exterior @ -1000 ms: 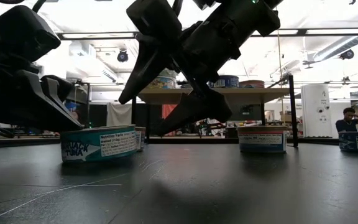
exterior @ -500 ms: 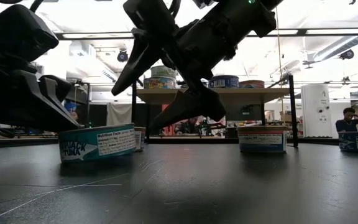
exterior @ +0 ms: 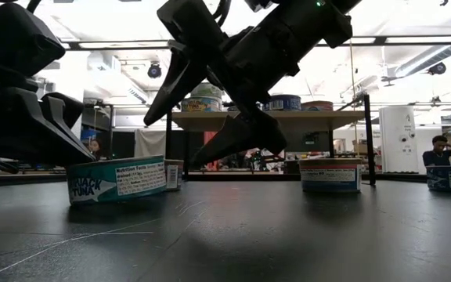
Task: Stack canned seafood by type on shelf
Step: Put the green blue tuna can on the shelf
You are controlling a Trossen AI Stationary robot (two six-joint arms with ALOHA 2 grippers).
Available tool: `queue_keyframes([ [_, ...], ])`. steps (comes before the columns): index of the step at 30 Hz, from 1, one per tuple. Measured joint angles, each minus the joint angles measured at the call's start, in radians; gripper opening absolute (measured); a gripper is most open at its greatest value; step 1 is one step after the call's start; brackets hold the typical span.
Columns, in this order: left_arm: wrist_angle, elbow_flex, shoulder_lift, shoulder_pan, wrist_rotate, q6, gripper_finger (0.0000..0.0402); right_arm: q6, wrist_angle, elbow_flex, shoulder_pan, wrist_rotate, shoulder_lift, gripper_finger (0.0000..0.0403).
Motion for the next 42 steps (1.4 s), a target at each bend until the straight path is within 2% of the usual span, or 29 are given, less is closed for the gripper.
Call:
queue_keyframes([
  [7, 0.003, -0.001, 0.004, -0.005, -0.008, -0.011, 0.0000, -0.005, -0.001, -0.002, 0.004, -0.001, 0.000, 0.0340],
  [16, 0.138, 0.001, 0.097, -0.013, -0.059, -0.002, 0.0000, 0.050, 0.001, -0.002, 0.006, -0.011, 0.000, 0.0335],
  [26, 0.138, -0.006, 0.098, -0.034, -0.074, -0.015, 0.0000, 0.048, -0.002, -0.002, 0.006, -0.011, 0.000, 0.0343],
  [32, 0.131, -0.015, 0.099, -0.072, -0.150, -0.035, 0.0000, 0.048, 0.000, -0.002, 0.006, -0.011, 0.000, 0.0343],
  [42, 0.134, -0.016, 0.100, -0.075, -0.159, -0.053, 0.0000, 0.073, 0.042, -0.002, 0.006, -0.008, 0.012, 0.0343],
])
